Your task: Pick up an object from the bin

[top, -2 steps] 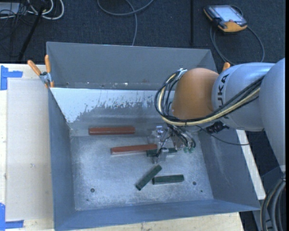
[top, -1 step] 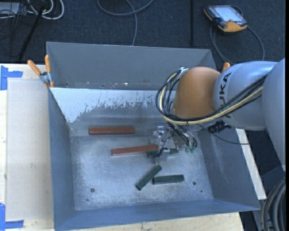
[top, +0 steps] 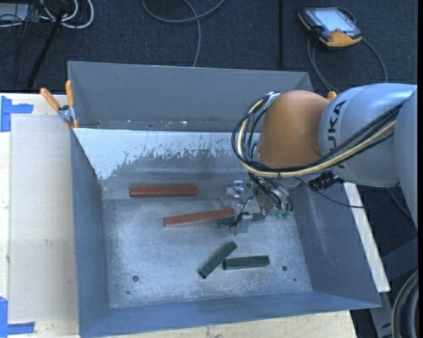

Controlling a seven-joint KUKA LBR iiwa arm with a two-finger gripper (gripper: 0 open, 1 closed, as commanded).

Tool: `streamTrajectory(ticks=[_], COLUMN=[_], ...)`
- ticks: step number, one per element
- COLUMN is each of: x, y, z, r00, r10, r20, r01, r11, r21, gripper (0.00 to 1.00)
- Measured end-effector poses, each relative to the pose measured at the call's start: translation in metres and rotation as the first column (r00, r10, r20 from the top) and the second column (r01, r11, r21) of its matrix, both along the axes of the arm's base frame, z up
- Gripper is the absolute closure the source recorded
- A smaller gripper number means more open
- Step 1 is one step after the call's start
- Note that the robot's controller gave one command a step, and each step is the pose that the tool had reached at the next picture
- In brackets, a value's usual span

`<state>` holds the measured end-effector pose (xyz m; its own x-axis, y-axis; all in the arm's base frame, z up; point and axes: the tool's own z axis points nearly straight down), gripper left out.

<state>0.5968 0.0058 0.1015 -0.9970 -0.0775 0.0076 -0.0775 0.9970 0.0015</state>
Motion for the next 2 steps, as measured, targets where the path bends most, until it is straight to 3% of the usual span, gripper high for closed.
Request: streamTrajectory(ticks=[2], x=[0.0027], y=[0.0000], z=[0.0224], r00=[1.000], r10=[0.000], r20=[0.010], r01=[0.000], r11=[1.000], r21=[0.000], gripper=[1.00])
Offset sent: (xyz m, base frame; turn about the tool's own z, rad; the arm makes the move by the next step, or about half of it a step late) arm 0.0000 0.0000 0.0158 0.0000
